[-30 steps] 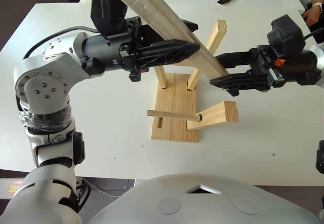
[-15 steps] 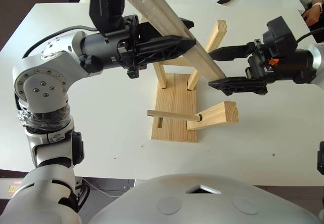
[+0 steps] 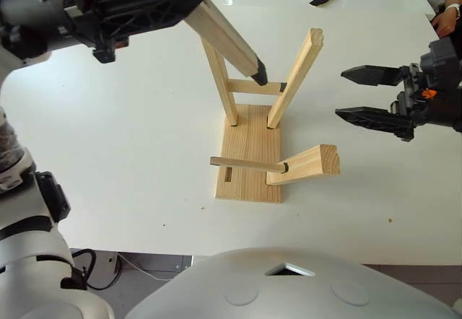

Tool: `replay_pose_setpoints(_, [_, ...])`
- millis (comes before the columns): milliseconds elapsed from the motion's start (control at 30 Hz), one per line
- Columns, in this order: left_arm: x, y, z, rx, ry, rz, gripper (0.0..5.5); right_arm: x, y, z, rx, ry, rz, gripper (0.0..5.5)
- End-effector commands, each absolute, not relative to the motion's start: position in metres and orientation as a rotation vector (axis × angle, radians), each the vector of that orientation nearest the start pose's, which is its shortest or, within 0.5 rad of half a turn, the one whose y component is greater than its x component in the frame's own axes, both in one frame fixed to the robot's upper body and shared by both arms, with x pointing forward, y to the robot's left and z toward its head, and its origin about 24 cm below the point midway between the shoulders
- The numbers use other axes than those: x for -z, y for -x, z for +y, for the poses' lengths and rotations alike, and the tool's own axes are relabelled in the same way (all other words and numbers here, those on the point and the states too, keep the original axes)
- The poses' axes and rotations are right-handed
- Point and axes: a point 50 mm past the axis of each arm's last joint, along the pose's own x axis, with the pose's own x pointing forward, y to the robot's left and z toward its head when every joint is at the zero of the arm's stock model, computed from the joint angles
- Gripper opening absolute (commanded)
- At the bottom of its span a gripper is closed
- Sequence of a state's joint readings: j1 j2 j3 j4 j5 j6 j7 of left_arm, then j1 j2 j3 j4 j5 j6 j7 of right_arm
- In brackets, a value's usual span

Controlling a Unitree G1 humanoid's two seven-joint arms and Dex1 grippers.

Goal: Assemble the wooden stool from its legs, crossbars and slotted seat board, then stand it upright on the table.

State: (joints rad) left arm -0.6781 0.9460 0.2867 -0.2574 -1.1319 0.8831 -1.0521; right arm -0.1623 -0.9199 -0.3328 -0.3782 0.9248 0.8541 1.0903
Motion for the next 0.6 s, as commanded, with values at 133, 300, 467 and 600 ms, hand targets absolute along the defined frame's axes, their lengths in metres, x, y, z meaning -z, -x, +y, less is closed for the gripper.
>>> replay_pose_setpoints(133, [-0.275, -0.204, 0.225, 1.433, -0.28, 0.026, 2.06, -0.178, -0.178, -0.254, -1.046, -0.019, 0.336, 4.58])
replay_pose_setpoints(300, [-0.251, -0.194, 0.234, 1.423, -0.349, 0.061, 2.06, -0.172, -0.163, -0.255, -1.031, -0.015, 0.377, 4.58])
replay_pose_setpoints(467, [-0.218, -0.202, 0.24, 1.306, -0.422, 0.062, 2.06, -0.17, -0.164, -0.251, -1.044, -0.003, 0.386, 4.58])
replay_pose_setpoints(600, [-0.199, -0.199, 0.239, 1.251, -0.351, 0.01, 2.06, -0.17, -0.164, -0.252, -1.054, 0.021, 0.406, 4.58])
